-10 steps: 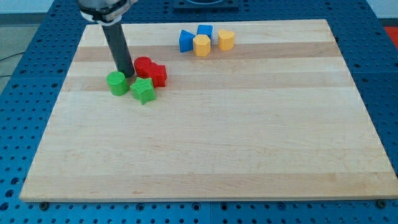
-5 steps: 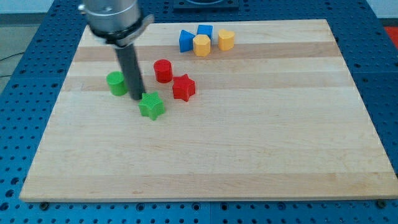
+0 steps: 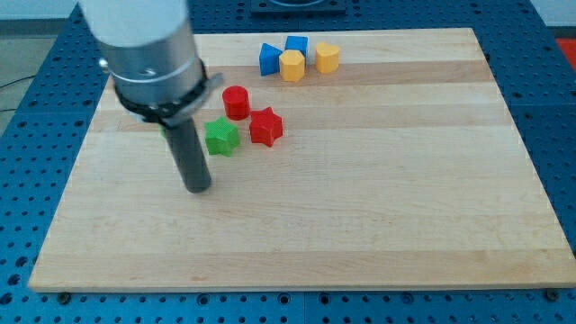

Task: Push the green star and red star to the center of the board

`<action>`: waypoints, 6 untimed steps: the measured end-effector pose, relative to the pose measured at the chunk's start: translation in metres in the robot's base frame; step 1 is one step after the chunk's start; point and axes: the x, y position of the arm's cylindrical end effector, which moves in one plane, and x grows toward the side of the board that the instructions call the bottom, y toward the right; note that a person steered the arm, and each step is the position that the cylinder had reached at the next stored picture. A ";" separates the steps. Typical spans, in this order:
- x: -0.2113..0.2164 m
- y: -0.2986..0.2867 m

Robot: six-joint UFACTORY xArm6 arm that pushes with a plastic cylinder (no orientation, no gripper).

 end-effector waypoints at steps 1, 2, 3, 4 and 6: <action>-0.029 -0.001; -0.026 0.037; -0.046 0.023; -0.036 0.001; -0.069 -0.008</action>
